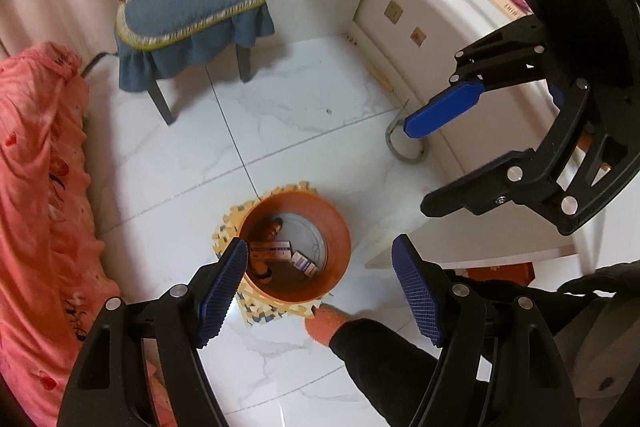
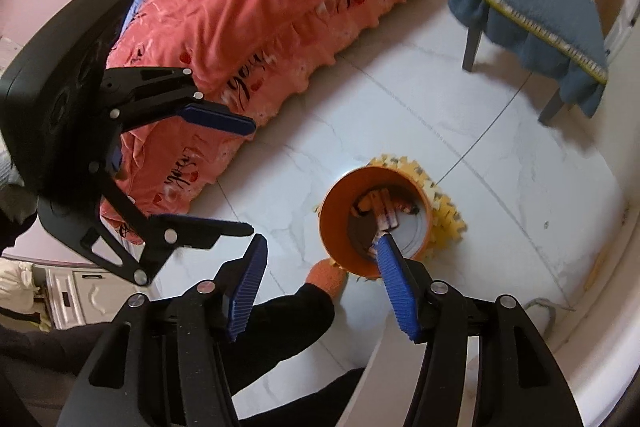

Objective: Collect trash
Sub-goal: 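Open both tools over the bin to drop the boxes in, then raise both empty tools back up over the desk mat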

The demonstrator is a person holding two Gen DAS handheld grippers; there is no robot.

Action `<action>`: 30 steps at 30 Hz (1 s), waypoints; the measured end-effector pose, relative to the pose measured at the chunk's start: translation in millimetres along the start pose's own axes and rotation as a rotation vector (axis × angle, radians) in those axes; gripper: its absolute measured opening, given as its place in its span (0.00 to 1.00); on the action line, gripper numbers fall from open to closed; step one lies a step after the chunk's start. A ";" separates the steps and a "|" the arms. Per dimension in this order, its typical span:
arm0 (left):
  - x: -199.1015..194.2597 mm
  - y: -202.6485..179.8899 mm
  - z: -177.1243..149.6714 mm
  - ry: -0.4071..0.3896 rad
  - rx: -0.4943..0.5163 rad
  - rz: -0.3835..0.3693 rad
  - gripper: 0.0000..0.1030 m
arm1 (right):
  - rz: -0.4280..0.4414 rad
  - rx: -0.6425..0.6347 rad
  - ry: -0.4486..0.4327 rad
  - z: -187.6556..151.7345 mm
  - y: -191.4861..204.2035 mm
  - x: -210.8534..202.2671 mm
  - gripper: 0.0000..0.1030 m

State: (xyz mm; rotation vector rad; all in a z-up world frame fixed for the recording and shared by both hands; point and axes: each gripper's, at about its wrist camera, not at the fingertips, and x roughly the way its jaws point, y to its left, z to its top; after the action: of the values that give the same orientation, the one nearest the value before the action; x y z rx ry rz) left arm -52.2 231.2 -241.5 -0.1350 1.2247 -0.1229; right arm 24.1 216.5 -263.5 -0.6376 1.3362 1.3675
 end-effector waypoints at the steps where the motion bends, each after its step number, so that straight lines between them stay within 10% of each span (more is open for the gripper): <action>1: -6.7 -5.5 2.5 -0.006 0.011 0.009 0.73 | -0.004 -0.004 -0.014 -3.3 2.5 -10.5 0.56; 30: -118.4 -211.3 73.3 -0.207 0.417 0.036 0.85 | -0.197 0.166 -0.464 -192.2 6.1 -288.6 0.66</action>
State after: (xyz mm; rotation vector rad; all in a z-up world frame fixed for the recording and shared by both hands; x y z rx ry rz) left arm -27.2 45.4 -71.5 0.2320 0.9718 -0.3219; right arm 45.2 -51.1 -43.8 -0.3033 0.9709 1.1421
